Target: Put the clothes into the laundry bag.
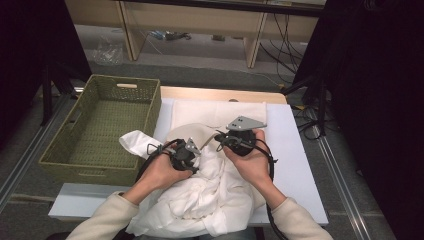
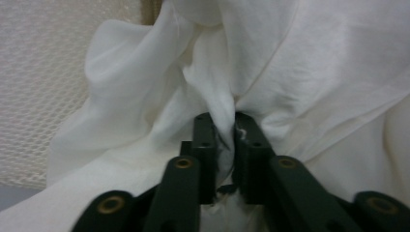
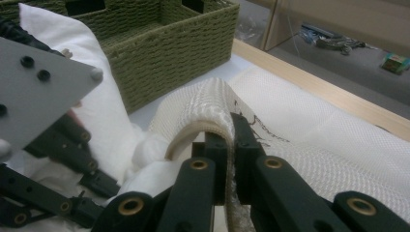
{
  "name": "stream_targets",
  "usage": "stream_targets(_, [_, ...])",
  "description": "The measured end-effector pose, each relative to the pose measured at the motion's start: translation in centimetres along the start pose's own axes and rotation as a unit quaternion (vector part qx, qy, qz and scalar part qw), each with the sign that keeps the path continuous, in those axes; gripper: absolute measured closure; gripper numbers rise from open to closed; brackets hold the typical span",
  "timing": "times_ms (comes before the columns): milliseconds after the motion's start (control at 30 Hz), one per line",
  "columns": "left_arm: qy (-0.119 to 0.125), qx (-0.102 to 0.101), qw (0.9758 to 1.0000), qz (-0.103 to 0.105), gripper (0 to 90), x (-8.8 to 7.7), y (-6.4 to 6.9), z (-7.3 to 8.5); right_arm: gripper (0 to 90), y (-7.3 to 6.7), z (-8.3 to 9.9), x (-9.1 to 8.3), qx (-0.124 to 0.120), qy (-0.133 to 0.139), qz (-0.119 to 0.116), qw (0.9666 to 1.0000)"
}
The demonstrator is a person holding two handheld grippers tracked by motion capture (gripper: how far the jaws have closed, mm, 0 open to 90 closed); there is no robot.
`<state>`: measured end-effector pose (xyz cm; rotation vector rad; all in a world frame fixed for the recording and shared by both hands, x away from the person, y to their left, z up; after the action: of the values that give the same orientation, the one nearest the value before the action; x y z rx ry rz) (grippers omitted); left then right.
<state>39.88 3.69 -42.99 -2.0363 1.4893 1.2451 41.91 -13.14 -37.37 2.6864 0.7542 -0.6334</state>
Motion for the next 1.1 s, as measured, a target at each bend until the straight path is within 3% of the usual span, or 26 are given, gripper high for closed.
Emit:
stream_targets(67, [0.024, -0.012, 0.9996, 0.013, 85.9, -0.8, 0.3, -0.3, 89.3, 0.1, 0.0, 0.0, -0.001, 0.002, 0.004, 1.0000])
stream_targets(100, [0.024, -0.012, 0.9996, 0.013, 86.3, -0.8, 0.3, -0.3, 89.3, 0.1, 0.0, 0.0, 0.000, 0.001, 0.004, 1.0000])
stream_targets(200, [0.095, -0.019, 0.9948, 0.031, 86.7, -3.0, 1.8, -1.6, 89.3, 0.2, 0.1, 0.0, 0.002, -0.001, 0.004, 1.0000])
stream_targets(233, [0.095, -0.019, 0.9948, 0.031, 86.8, -3.0, 1.8, -1.6, 89.3, 0.1, 0.1, 0.0, 0.003, -0.002, 0.003, 1.0000])
stream_targets(267, [0.134, -0.019, 0.9901, 0.040, 86.9, -3.8, 2.8, -2.5, 89.3, 0.0, 0.1, 0.1, 0.002, -0.002, 0.002, 1.0000])
stream_targets(367, [0.168, -0.007, 0.9845, 0.049, 86.9, -3.9, 4.1, -3.7, 89.3, -0.2, 0.0, 0.1, 0.000, 0.001, 0.000, 1.0000])
stream_targets(433, [0.169, 0.003, 0.9850, 0.034, 86.9, -3.2, 4.2, -4.3, 89.3, -0.4, 0.0, 0.0, -0.003, 0.004, -0.005, 1.0000])
stream_targets(467, [0.156, 0.014, 0.9873, 0.029, 86.9, -2.6, 4.0, -4.4, 89.3, -0.4, -0.1, 0.0, -0.004, 0.007, -0.008, 0.9999])
stream_targets(500, [0.156, 0.014, 0.9873, 0.029, 86.9, -2.6, 4.0, -4.4, 89.3, -0.4, -0.1, 0.0, -0.004, 0.007, -0.008, 0.9999])
stream_targets(533, [0.146, 0.015, 0.9892, 0.003, 86.8, -1.1, 2.8, -4.5, 89.3, -0.6, -0.2, -0.2, -0.004, 0.009, -0.015, 0.9998])
stream_targets(567, [0.146, 0.015, 0.9892, 0.003, 86.5, -1.1, 2.8, -4.5, 89.3, -0.6, -0.3, -0.3, -0.003, 0.009, -0.017, 0.9998])
stream_targets(600, [0.154, -0.007, 0.9879, -0.015, 85.5, 0.4, 1.5, -4.5, 89.3, -0.6, -0.3, -0.3, -0.005, 0.011, -0.017, 0.9998])
stream_targets(700, [0.156, -0.009, 0.9876, -0.013, 72.1, 1.5, 0.9, -4.4, 89.3, -0.5, -0.1, -0.3, -0.001, 0.003, -0.017, 0.9999])
stream_targets(733, [0.154, 0.022, 0.9878, -0.010, 65.1, 1.7, 1.1, -4.2, 89.3, -0.4, 0.0, -0.2, 0.000, 0.008, -0.014, 0.9999])
stream_targets(767, [0.146, 0.036, 0.9883, -0.021, 57.1, 1.3, 1.1, -4.0, 89.3, -0.1, 0.1, -0.1, -0.003, 0.006, -0.015, 0.9999])
stream_targets(900, [0.151, 0.052, 0.9866, -0.033, 34.4, -0.8, 1.9, -3.5, 89.2, 0.4, 0.0, -0.1, 0.005, 0.008, -0.011, 0.9999])
stream_targets(1000, [0.152, 0.056, 0.9861, -0.036, 25.8, -2.7, 2.8, -2.8, 89.3, 0.4, -0.1, -0.3, 0.004, 0.007, -0.005, 0.9999])
stream_targets(1100, [0.152, 0.066, 0.9851, -0.046, 24.1, -4.2, 3.0, -2.1, 89.3, 0.2, -0.1, -0.1, 0.006, 0.009, -0.007, 0.9999])
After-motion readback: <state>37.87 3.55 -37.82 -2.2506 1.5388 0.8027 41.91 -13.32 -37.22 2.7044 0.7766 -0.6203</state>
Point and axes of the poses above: each handheld gripper's, and its own axes: x roughly forward along the jaws, z roughly out of its underside, y roughly to its right, the point moved 3 cm from there along x, roughly forward along the jaws, and after that the axes turned 13 degrees about z, right-handed, at the moved point
